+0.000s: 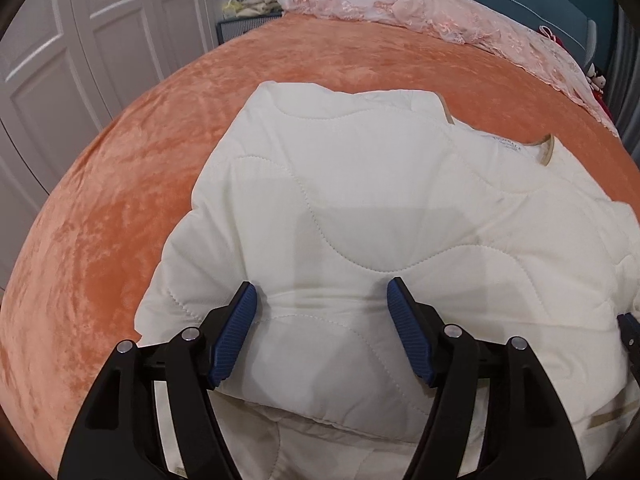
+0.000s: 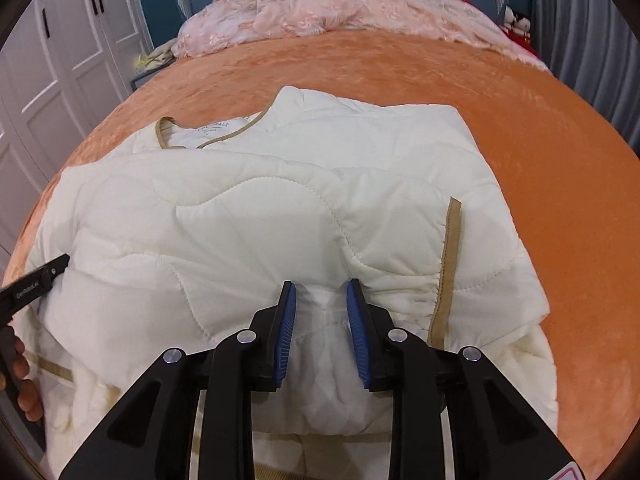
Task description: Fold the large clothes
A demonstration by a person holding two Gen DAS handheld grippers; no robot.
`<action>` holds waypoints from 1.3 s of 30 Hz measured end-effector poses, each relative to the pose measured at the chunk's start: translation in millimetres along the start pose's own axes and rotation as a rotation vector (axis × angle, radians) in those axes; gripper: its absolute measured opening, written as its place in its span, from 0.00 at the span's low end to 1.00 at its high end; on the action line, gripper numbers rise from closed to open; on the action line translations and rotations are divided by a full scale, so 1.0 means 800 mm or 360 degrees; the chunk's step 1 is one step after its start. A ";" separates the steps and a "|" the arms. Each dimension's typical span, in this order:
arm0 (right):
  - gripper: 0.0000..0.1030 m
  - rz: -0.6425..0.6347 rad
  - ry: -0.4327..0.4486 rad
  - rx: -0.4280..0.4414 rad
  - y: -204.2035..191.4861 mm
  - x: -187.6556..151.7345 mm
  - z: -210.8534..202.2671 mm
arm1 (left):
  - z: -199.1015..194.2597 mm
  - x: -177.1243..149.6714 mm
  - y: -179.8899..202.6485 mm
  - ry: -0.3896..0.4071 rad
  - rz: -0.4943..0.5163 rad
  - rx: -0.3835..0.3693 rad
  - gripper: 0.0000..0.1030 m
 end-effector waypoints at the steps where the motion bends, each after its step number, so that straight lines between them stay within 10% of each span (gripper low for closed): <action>1: 0.25 -0.0003 0.0019 0.0001 0.000 -0.001 0.000 | 0.001 -0.001 0.001 0.0021 0.0009 0.0018 0.64; 21: 0.25 0.0052 0.0154 0.0072 0.011 -0.007 0.001 | -0.001 -0.018 0.005 0.0228 0.0015 0.0123 0.65; 26: 0.30 0.0152 0.0166 0.0109 0.015 0.015 -0.032 | -0.021 -0.009 -0.010 0.0214 -0.0030 -0.0036 0.65; 28: 0.36 0.0128 0.0264 0.0222 -0.007 0.042 -0.066 | -0.036 0.002 -0.023 0.0213 -0.0028 -0.0075 0.65; 31: 0.69 0.0024 0.0291 0.0378 -0.066 0.082 -0.076 | -0.064 0.045 -0.053 0.0292 -0.0074 -0.0123 0.80; 39: 0.71 -0.0037 -0.0069 0.0618 -0.232 0.149 0.062 | 0.027 0.134 -0.102 0.0135 -0.0283 -0.0183 0.77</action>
Point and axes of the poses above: each gripper's, at about its wrist camera, not at the fingertips, and z roughly the way its jaws point, y to its right, x to its top, the point moved 5 cm from there along z, roughly the way its jaws point, and after that the axes turned 14 degrees about z, right-handed, at the moved point
